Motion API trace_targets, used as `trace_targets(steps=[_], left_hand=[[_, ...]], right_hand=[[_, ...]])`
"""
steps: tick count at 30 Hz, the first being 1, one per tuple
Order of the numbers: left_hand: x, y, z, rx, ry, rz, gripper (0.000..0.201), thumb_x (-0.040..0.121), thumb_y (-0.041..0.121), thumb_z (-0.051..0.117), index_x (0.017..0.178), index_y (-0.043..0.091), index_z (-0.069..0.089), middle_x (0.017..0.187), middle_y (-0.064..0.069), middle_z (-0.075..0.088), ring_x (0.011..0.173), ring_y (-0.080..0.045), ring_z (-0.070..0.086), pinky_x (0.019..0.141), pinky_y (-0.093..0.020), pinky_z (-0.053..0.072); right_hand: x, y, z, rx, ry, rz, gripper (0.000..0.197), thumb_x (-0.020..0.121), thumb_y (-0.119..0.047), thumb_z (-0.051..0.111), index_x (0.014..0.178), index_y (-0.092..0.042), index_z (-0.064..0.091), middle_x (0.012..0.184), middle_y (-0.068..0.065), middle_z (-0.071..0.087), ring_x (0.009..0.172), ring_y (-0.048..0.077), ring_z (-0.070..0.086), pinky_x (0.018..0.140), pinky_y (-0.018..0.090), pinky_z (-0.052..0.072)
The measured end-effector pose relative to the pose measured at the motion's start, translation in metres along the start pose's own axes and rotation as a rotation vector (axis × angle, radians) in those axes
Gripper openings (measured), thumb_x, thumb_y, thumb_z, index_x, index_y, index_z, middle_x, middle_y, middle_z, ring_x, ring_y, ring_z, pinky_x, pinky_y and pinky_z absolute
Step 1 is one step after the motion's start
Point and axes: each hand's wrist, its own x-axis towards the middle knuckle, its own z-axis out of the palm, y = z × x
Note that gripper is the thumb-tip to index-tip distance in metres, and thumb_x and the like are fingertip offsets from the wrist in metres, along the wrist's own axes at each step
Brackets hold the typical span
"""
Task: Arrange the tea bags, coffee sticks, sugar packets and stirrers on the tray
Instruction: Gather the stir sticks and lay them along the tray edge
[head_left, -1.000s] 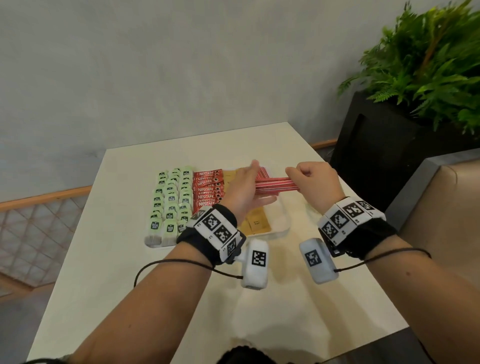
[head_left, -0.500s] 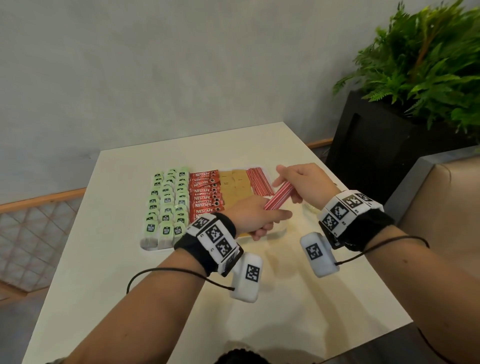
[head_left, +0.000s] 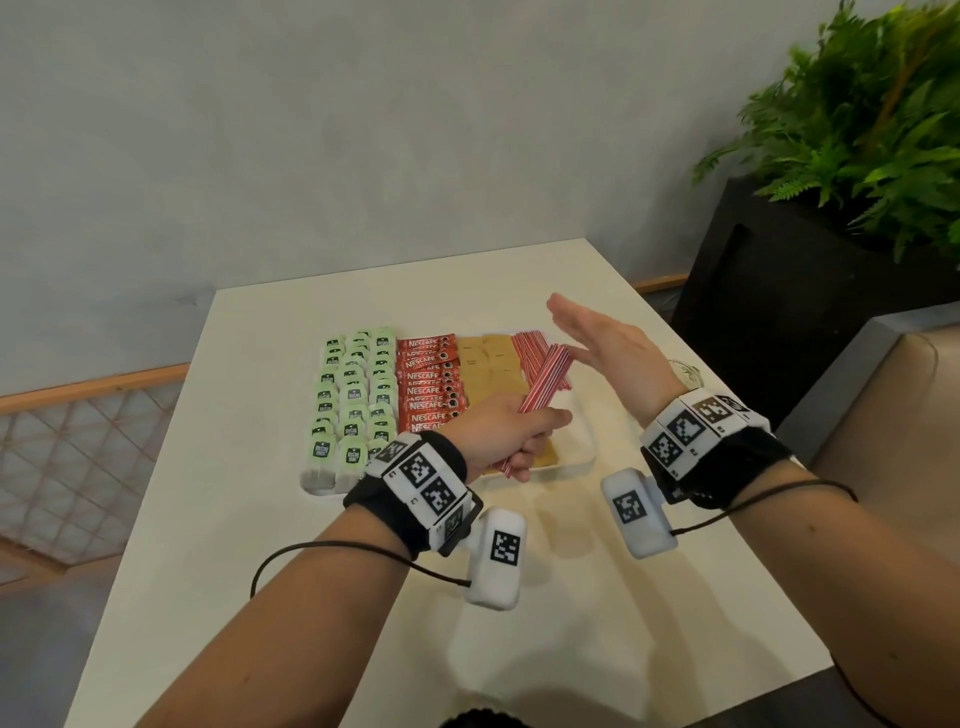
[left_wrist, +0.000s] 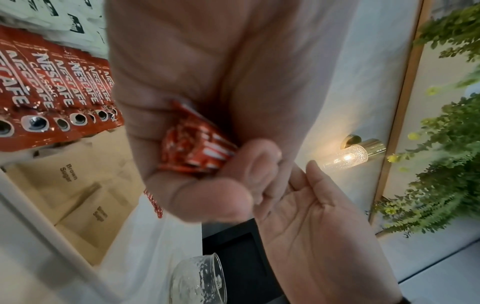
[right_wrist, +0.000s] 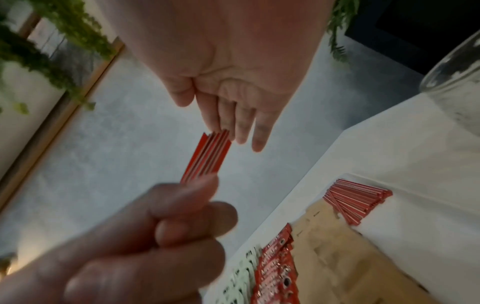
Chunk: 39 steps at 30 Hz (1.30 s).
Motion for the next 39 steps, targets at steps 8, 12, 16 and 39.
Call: trace_targets(steps=[8,12,16,39], left_hand=[[-0.009,-0.006,-0.02,-0.094,0.026,-0.059,0.032,0.097,0.024,0.057,0.07,0.018,0.042,0.05,0.005,0.035,0.038,-0.009,0.033,0.04,-0.022,0.041],[-0.008,-0.007,-0.031,-0.374,0.195,-0.131,0.025,0.097,0.021,0.057,0.075,0.016,0.047,0.048,0.005,0.038,0.036,-0.008,0.035,0.037,-0.02,0.038],[-0.006,-0.008,-0.044,-0.786,0.311,-0.224,0.021,0.096,0.018,0.059,0.078,0.014,0.049,0.045,0.005,0.04,0.031,-0.007,0.038,0.034,-0.017,0.039],[0.021,0.017,0.011,-0.874,0.244,-0.243,0.025,0.096,0.018,0.059,0.073,0.014,0.049,0.047,0.005,0.037,0.036,-0.006,0.034,0.035,-0.017,0.037]], right_hand=[[0.009,0.006,0.031,-0.149,-0.154,0.119,0.064,0.09,-0.07,0.039,0.14,-0.031,0.05,0.141,-0.005,0.054,0.131,0.014,0.048,0.116,0.039,0.03],[-0.001,0.006,0.044,-0.153,-0.126,-0.028,0.088,0.087,-0.056,0.055,0.155,-0.036,0.001,0.161,-0.017,0.01,0.145,-0.003,0.011,0.119,0.027,0.014],[-0.016,0.018,0.06,-0.377,-0.178,-0.177,0.132,0.061,-0.055,0.081,0.151,-0.037,-0.014,0.163,-0.011,-0.006,0.148,0.0,-0.003,0.121,0.03,0.008],[-0.031,0.029,0.02,-0.415,-0.125,-0.217,0.124,0.062,-0.053,0.077,0.152,-0.034,-0.006,0.162,-0.011,-0.008,0.144,-0.009,-0.006,0.105,-0.004,0.003]])
